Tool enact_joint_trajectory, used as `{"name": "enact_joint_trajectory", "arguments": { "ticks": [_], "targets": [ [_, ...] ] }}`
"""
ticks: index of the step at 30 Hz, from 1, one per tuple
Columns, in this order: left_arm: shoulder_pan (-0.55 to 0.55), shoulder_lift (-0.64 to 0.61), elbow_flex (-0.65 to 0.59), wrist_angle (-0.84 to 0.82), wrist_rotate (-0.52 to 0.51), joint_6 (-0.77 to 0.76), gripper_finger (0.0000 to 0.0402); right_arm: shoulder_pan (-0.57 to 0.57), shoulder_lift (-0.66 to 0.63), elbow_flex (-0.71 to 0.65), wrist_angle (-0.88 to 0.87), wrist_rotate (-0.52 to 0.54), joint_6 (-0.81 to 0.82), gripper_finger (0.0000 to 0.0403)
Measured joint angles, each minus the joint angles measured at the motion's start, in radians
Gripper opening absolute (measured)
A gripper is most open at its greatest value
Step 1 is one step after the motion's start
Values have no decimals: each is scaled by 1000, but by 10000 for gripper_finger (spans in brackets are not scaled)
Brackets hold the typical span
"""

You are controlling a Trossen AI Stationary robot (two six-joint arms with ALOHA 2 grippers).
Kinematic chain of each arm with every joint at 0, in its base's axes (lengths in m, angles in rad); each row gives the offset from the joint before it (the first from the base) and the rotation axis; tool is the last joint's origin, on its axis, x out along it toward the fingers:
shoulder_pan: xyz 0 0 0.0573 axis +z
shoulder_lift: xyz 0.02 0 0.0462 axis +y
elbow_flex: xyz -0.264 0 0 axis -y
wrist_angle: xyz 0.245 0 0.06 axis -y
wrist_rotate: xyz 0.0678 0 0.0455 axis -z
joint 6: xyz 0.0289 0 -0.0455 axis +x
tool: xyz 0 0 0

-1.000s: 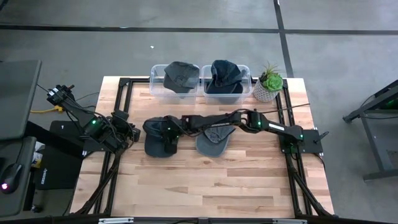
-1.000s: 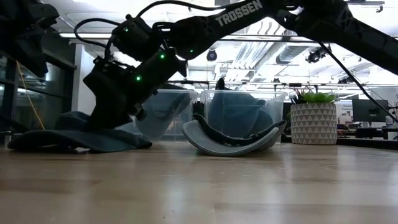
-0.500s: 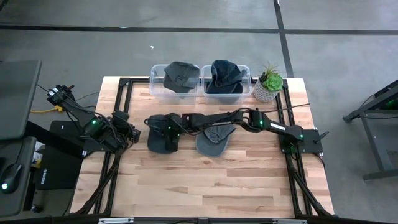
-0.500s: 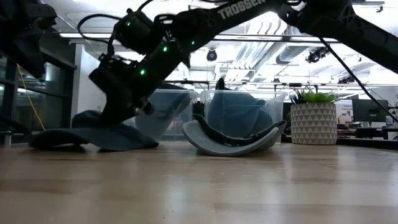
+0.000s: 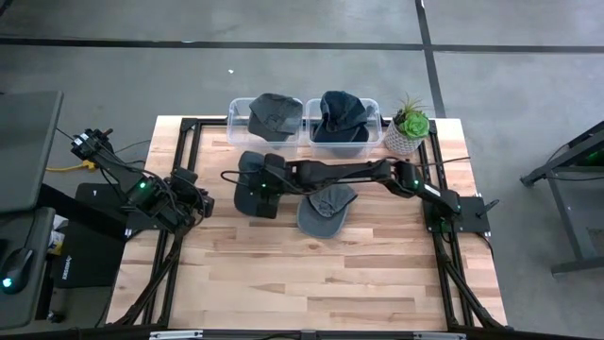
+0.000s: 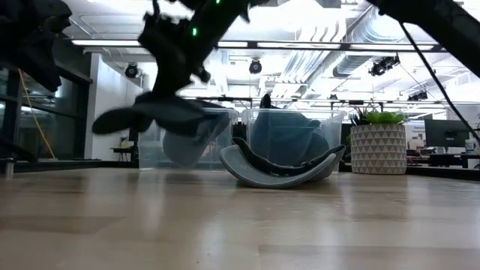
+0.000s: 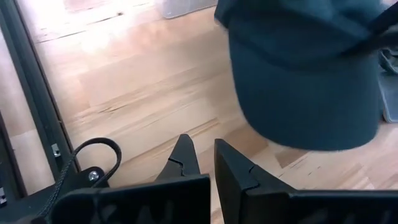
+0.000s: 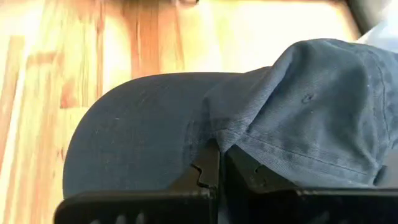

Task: Pick & Place hat
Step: Put the blue cap into the right transparent bin

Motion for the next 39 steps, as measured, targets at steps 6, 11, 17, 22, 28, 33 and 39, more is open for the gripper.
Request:
{"name": "enact_joint_trajectory", "arguments": {
  "ticks": [6,11,17,22,28,33,39],
  "targets": [
    [0,0,0,36,-43,5,0,31,-92,1,-49,95,-33,0],
    [0,0,0,82,-92,47,0,55,-174,2,-120,209,-56,0],
    [0,0,0,196,-170,136,0,68,-279,2,-288,377,-36,0],
    [1,1,0,257,-255,161,0,50,-354,3,-462,496,100,0],
    [10,1,1,307,-402,194,0,18,-392,3,-604,544,246,0],
    [134,1,1,481,-357,399,0,8,-391,3,-632,538,230,0],
    [365,38,2,851,-141,939,0,-22,-394,3,-629,459,317,0]
  ]
}}
